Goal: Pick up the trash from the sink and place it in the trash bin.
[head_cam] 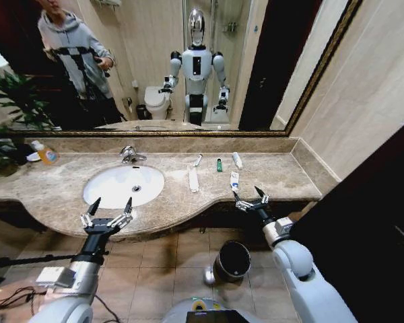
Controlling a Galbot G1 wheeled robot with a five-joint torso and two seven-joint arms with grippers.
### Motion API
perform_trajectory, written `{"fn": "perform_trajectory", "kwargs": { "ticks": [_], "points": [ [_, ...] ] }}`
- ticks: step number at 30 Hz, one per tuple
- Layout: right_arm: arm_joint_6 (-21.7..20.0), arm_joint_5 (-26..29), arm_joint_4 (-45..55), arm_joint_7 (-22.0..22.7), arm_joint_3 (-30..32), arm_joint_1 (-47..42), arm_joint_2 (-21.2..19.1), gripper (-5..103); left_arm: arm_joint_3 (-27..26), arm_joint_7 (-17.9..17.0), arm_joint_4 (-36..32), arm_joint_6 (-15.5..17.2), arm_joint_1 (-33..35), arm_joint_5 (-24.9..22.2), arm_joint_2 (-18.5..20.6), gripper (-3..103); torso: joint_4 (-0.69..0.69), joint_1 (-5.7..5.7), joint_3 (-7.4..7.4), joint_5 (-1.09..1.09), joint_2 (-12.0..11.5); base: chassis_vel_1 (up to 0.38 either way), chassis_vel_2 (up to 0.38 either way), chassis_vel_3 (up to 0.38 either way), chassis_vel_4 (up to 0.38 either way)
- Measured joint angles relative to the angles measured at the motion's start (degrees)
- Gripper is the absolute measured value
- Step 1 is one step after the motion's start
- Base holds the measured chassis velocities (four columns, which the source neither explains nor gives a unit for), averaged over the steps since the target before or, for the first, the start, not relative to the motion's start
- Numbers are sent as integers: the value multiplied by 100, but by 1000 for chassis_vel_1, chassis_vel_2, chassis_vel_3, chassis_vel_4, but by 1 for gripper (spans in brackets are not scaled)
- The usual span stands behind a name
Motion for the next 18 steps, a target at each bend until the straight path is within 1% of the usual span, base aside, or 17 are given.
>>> {"fn": "perform_trajectory", "kwargs": {
  "ticks": [9,18],
  "points": [
    [58,-11,73,1,194,-206,96,100,0,0,0,0,0,0,0,100,0,0,0,0,0,0,0,0,0],
    [212,-22,191,-2,465,-477,196,100,0,0,0,0,0,0,0,100,-1,0,0,0,0,0,0,0,0]
  ]
}}
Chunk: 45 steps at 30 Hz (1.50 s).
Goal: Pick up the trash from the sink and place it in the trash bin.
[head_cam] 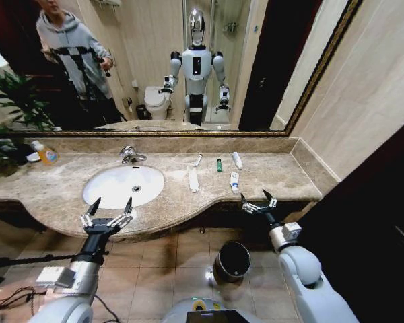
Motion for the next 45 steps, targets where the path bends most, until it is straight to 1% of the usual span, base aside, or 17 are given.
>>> {"fn": "perform_trajectory", "kwargs": {
  "ticks": [7,12,15,17,19,20,23,29,30,32,35,36,39,40,42,44,45],
  "points": [
    [11,-40,-96,-9,-237,129,51,100,0,0,-1,0,0,0,0,100,0,0,0,0,0,0,0,0,0],
    [-3,-91,-420,2,-528,525,20,100,0,0,0,0,0,0,0,100,0,0,0,0,0,0,0,0,0],
    [-68,-77,-785,25,-750,966,-66,100,0,0,0,0,0,0,0,100,0,0,0,0,0,0,0,0,0],
    [-82,-74,-863,27,-797,1051,-79,100,0,0,0,0,0,0,0,100,0,0,0,0,0,0,0,0,0],
    [-110,-64,-1272,43,-1029,1439,-115,100,0,0,0,0,0,0,0,100,1,0,0,0,0,0,0,0,0],
    [-110,-64,-1272,43,-1029,1439,-115,100,0,0,0,0,0,0,0,100,1,0,0,0,0,0,0,0,0],
    [-103,-70,-1797,49,-1234,1869,-117,100,0,0,0,0,0,0,0,100,1,0,0,1,0,0,0,0,0],
    [-98,-77,-2205,43,-1352,2149,-88,100,0,0,0,0,0,0,0,100,1,0,0,0,0,0,0,0,0],
    [-98,-81,-2250,41,-1357,2172,-83,103,0,0,0,0,0,0,0,100,1,0,1,0,0,0,0,0,0],
    [-97,-87,-2346,39,-1366,2216,-68,101,0,0,0,0,0,0,0,100,0,0,1,0,-1,0,0,0,0],
    [-98,-97,-2432,39,-1358,2232,-55,89,0,0,0,0,0,0,0,100,0,0,0,1,0,0,0,0,0],
    [-98,-97,-2432,39,-1358,2232,-55,89,0,0,0,0,0,0,0,100,0,0,0,1,0,0,0,0,0],
    [-103,-111,-2434,38,-1325,2198,-53,78,0,0,0,0,0,0,0,100,0,0,0,0,0,0,0,0,0],
    [-103,-111,-2434,38,-1325,2198,-53,78,0,0,0,0,0,0,0,100,0,0,0,0,0,0,0,0,0],
    [-112,-115,-2421,33,-1312,2167,-43,70,0,0,0,0,0,0,0,100,0,0,0,0,0,0,0,0,0],
    [-117,-121,-2417,30,-1307,2156,-38,70,0,0,0,0,0,0,0,100,0,0,0,0,0,0,0,0,0],
    [-118,-130,-2415,25,-1299,2135,-28,62,0,0,0,0,0,0,0,100,0,0,0,0,0,0,0,0,0]
  ]
}}
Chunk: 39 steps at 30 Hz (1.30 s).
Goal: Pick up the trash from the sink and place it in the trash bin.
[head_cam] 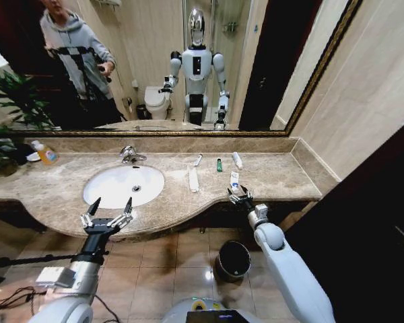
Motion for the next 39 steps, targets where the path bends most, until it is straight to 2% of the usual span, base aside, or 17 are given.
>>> {"fn": "perform_trajectory", "kwargs": {
  "ticks": [2,8,10,13,16,28,34,38,39],
  "points": [
    [0,-4,0,-2,2,-7,3,62,0,0,1,0,0,0,0,100,0,0,0,0,0,0,0,0,0],
    [0,-19,48,-8,46,-59,13,41,0,0,0,0,0,0,0,100,0,0,0,0,0,0,0,0,0],
    [1,-19,55,-7,55,-64,10,41,0,0,0,0,0,0,0,100,0,0,0,0,0,0,0,0,0],
    [11,-18,86,-7,111,-96,-12,29,0,0,0,0,0,0,0,100,0,0,0,0,0,0,0,0,0],
    [19,-16,98,-9,143,-121,-24,25,0,0,0,0,0,0,0,100,0,0,0,0,0,0,0,0,0],
    [103,9,670,-10,422,-481,-132,25,0,0,0,0,0,0,0,100,0,0,0,0,0,0,0,0,0],
    [186,262,1394,38,748,-1362,-130,25,0,0,0,0,0,0,0,100,0,0,0,0,0,0,0,0,0],
    [736,317,1858,-48,1023,-2490,121,25,0,0,0,0,0,0,0,100,0,-2,-1,1,0,0,0,0,0],
    [736,317,1858,-48,1023,-2490,121,25,0,0,0,0,0,0,0,100,0,-2,-1,1,0,0,0,0,0]
  ]
}}
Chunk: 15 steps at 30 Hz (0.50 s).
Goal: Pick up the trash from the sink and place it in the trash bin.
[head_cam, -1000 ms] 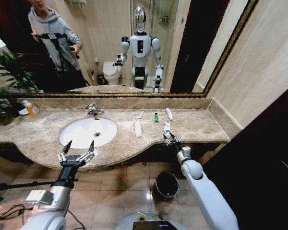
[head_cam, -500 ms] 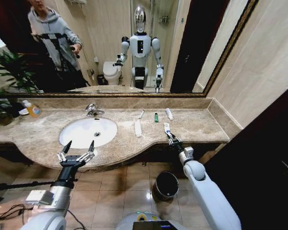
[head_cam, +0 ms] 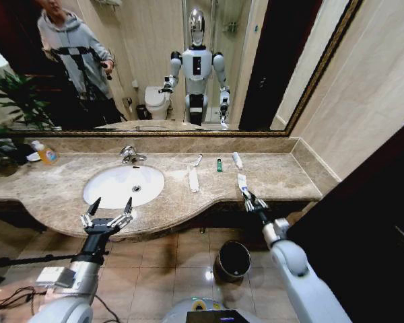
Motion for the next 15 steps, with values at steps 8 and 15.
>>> {"fn": "perform_trajectory", "kwargs": {
  "ticks": [8,15],
  "points": [
    [730,222,333,-424,193,-1594,337,25,-1,-1,0,0,0,0,0,100,-1,0,-1,-3,1,0,0,0,0],
    [999,38,-1452,-932,-316,-1546,591,25,0,-1,0,0,0,0,0,100,0,0,0,-2,1,0,0,0,0]
  ]
}}
